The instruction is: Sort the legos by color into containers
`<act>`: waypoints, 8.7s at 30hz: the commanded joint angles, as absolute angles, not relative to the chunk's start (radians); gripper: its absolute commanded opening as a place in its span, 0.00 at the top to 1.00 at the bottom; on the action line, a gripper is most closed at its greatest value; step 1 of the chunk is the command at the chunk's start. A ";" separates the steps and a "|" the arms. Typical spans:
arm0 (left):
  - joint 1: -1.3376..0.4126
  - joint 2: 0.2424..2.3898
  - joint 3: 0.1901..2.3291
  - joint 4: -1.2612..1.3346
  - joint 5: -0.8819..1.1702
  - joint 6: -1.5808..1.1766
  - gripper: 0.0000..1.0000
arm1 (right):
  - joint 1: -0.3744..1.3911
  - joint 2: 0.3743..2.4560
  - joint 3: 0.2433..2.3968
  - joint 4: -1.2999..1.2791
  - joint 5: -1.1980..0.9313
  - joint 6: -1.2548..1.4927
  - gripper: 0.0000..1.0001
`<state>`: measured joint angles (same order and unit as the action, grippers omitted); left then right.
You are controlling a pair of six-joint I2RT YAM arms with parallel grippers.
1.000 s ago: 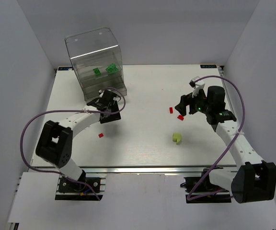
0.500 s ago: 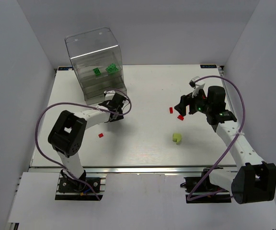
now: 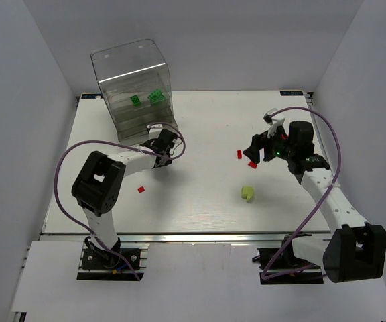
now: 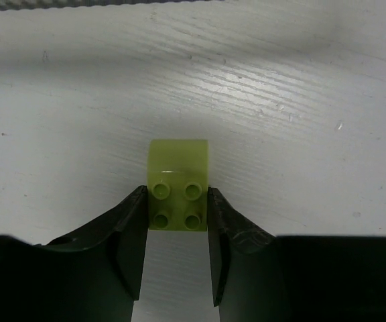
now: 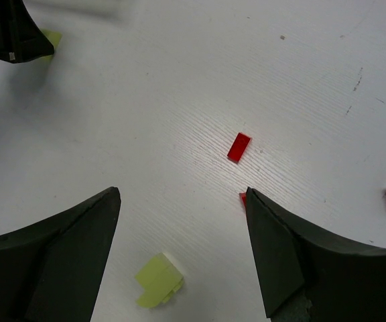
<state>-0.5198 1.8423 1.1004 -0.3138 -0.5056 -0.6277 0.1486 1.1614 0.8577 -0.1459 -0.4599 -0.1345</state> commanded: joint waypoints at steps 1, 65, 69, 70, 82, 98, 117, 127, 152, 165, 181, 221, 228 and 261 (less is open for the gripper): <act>-0.526 1.806 1.088 -0.275 -0.460 -0.609 0.89 | 0.143 1.167 0.854 -0.107 -0.480 -0.138 0.20; -0.454 0.924 0.769 -0.305 0.147 -0.238 0.30 | 0.304 1.164 0.799 -0.626 -0.187 -0.480 0.11; -0.454 0.908 0.772 -0.314 0.143 -0.222 0.29 | 0.310 1.190 0.810 -0.646 -0.222 -0.359 0.11; -0.454 0.905 0.775 -0.324 0.140 -0.218 0.29 | 0.313 1.193 0.810 -0.618 -0.186 -0.327 0.11; -0.454 0.862 0.764 -0.337 0.143 -0.216 0.29 | 0.359 1.322 0.795 -0.621 -0.175 -0.160 0.11; -0.454 0.831 0.756 -0.334 0.130 -0.218 0.29 | 0.397 1.445 0.868 -0.617 -0.088 -0.074 0.21; -0.454 0.822 0.756 -0.334 0.129 -0.219 0.28 | 0.408 1.543 0.905 -0.626 -0.026 -0.080 0.45; -0.454 0.821 0.755 -0.331 0.135 -0.219 0.28 | 0.405 1.571 0.914 -0.617 -0.011 -0.092 0.62; -0.476 0.997 0.615 0.150 0.653 -0.600 0.28 | 0.413 1.240 0.907 -0.664 -0.512 -0.521 1.00; -0.578 1.235 0.630 0.425 0.603 -0.923 0.24 | 0.491 1.158 0.951 -0.601 -0.580 -0.658 1.00; -0.738 1.411 0.719 0.442 0.517 -0.971 0.24 | 0.597 1.152 0.963 -0.515 -0.436 -0.626 1.00; -0.727 1.301 0.727 0.197 0.434 -0.854 0.93 | 0.555 1.207 0.953 -0.417 -0.325 -0.483 1.00; -0.663 1.204 0.791 -0.032 0.227 -0.746 0.95 | 0.542 1.193 0.937 -0.388 -0.324 -0.479 1.00; -0.345 1.910 1.672 -0.437 -0.482 -0.407 0.72 | 0.517 1.092 0.828 -0.298 -0.436 -0.454 1.00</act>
